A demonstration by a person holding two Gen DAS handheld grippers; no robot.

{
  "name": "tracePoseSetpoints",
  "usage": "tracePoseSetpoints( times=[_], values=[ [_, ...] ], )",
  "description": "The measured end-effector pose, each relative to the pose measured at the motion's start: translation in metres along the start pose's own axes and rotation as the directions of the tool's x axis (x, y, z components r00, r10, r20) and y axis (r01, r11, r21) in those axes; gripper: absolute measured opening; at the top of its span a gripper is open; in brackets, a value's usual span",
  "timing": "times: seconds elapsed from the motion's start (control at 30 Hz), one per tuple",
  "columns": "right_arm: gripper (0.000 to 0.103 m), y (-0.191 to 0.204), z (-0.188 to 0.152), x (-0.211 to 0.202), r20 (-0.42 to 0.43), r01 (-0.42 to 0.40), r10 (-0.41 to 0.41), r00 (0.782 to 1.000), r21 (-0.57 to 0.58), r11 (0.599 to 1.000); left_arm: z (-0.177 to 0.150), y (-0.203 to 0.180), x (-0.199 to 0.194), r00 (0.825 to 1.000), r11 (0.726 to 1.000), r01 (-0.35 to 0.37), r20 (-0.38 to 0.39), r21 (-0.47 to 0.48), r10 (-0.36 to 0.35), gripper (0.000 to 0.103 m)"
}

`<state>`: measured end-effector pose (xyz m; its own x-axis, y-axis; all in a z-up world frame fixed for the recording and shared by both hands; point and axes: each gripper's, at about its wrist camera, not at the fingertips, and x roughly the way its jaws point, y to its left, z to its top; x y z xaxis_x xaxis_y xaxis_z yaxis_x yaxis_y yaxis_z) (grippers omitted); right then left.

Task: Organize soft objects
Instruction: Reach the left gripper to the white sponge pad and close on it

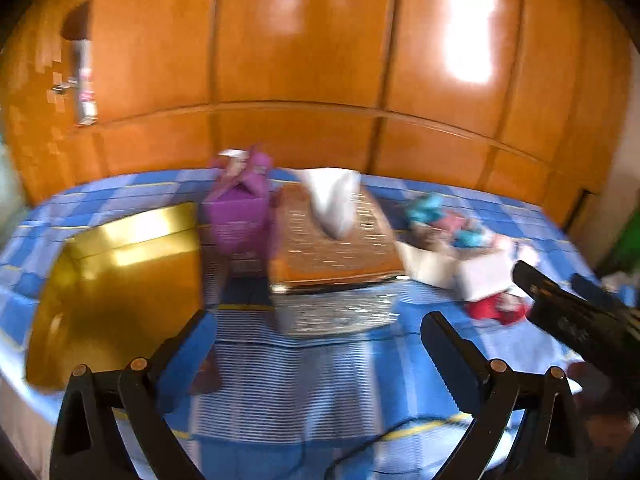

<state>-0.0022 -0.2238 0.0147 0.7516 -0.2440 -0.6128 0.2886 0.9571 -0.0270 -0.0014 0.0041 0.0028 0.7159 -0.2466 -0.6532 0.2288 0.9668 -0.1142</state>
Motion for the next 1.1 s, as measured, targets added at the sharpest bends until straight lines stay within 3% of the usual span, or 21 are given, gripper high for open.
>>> tracePoseSetpoints(
  times=[0.13, 0.33, 0.5, 0.6, 0.7, 0.9, 1.03, 1.1],
  values=[
    [0.103, -0.054, 0.003, 0.011, -0.057, 0.055, -0.05, 0.997, 0.087, 0.995, 0.016, -0.019, 0.006, 0.993, 0.991, 0.113, -0.024, 0.065, -0.112, 0.103],
    [0.103, -0.136, -0.008, 0.012, -0.105, 0.177, -0.16, 0.982, 0.18, 0.968, 0.042, -0.074, 0.029, 0.98, 0.961, 0.196, -0.059, 0.194, -0.188, 0.103],
    [0.103, -0.173, -0.021, 0.015, -0.142, 0.181, -0.149, 0.979, 0.246, 0.952, 0.051, -0.137, 0.066, 0.966, 0.893, 0.256, -0.137, 0.37, -0.22, 0.103],
    [0.103, -0.177, -0.027, 0.021, -0.154, 0.155, -0.117, 0.981, 0.261, 0.953, 0.044, -0.18, 0.101, 0.955, 0.816, 0.287, -0.219, 0.501, -0.202, 0.103],
    [0.103, -0.176, -0.029, 0.027, -0.164, 0.126, -0.085, 0.983, 0.262, 0.957, 0.039, -0.21, 0.126, 0.946, 0.762, 0.316, -0.247, 0.566, -0.209, 0.103],
    [0.103, -0.179, -0.035, 0.036, -0.199, 0.098, -0.044, 0.979, 0.271, 0.958, 0.044, -0.234, 0.177, 0.934, 0.748, 0.335, -0.309, 0.573, -0.182, 0.103],
    [0.103, -0.184, -0.04, 0.044, -0.228, 0.102, -0.035, 0.973, 0.286, 0.953, 0.045, -0.243, 0.195, 0.92, 0.724, 0.364, -0.348, 0.585, -0.182, 0.103],
    [0.103, -0.185, -0.043, 0.047, -0.239, 0.1, -0.029, 0.971, 0.293, 0.951, 0.046, -0.245, 0.201, 0.924, 0.731, 0.353, -0.339, 0.583, -0.176, 0.103]
  ],
)
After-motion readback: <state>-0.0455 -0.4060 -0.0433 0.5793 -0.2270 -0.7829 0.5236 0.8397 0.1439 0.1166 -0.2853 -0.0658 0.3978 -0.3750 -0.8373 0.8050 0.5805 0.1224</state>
